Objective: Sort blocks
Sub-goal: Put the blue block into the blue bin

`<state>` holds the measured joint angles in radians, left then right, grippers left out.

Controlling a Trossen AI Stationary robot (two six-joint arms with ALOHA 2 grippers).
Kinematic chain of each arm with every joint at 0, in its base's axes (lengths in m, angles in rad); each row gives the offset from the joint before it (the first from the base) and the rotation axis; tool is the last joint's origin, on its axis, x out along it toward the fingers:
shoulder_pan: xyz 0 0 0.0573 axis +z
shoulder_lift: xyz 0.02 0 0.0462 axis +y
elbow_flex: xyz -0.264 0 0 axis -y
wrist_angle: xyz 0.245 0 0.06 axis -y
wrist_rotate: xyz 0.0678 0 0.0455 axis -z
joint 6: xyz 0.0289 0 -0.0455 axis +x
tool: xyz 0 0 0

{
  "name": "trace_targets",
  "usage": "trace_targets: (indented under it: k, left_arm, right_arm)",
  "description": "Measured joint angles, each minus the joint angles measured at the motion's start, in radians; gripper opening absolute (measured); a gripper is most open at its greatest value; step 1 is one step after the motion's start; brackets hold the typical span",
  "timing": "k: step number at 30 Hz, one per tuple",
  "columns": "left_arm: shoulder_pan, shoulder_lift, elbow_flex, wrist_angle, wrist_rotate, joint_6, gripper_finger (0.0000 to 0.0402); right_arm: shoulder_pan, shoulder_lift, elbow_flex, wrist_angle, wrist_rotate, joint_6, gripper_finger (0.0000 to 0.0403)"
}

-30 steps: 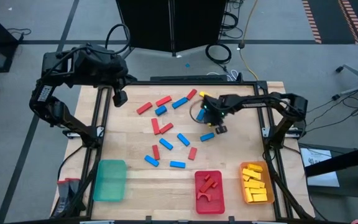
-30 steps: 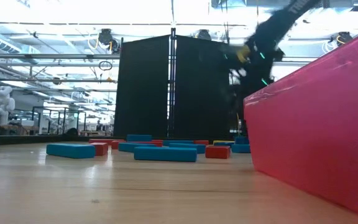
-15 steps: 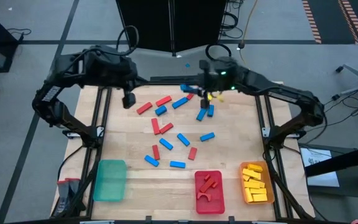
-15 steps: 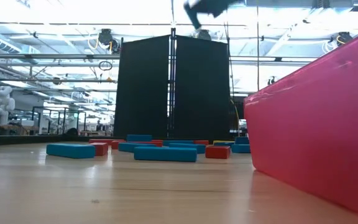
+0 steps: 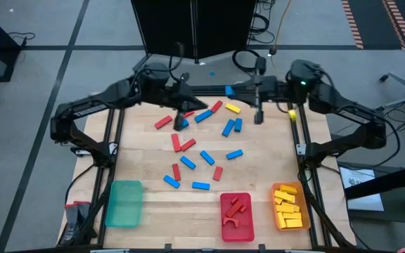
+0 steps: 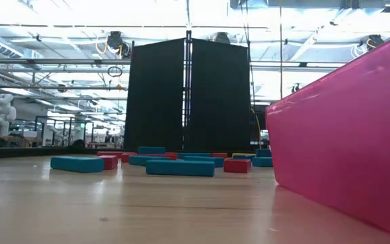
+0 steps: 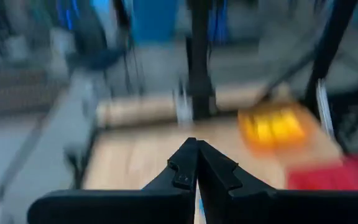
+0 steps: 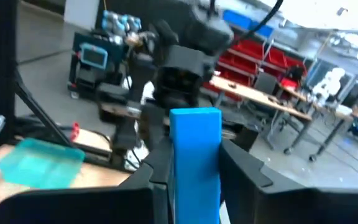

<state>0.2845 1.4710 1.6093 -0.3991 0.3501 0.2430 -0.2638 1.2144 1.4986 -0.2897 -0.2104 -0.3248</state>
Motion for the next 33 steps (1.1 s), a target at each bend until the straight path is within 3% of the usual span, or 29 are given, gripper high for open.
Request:
trace_targets:
  k: [4,7,11,18,27,33]
  left_arm:
    - [0.031,0.005,-0.151,0.408,0.049,-0.117,0.0015]
    - [0.049,0.046,-0.219,0.580,0.160,-0.185,0.0016]
    - [0.051,0.096,-0.231,0.595,0.245,-0.211,0.0034]
    - [0.018,0.149,-0.230,0.751,0.250,-0.209,0.0120]
    - [0.009,0.147,-0.229,0.775,0.180,-0.209,0.0253]
    - [0.007,0.147,-0.229,0.821,0.109,-0.210,0.0298]
  right_arm:
    - [0.018,-0.046,0.000,0.001,-0.001,0.027,0.0073]
    - [0.029,-0.071,0.000,0.000,0.000,0.037,0.0073]
    - [0.038,-0.091,0.000,-0.007,-0.002,0.037,0.0073]
    - [0.048,-0.044,0.000,-0.058,-0.020,0.074,0.0073]
    - [0.063,-0.027,0.001,-0.027,-0.032,0.039,0.0073]
    - [0.063,-0.014,0.001,-0.027,-0.032,0.025,0.0073]
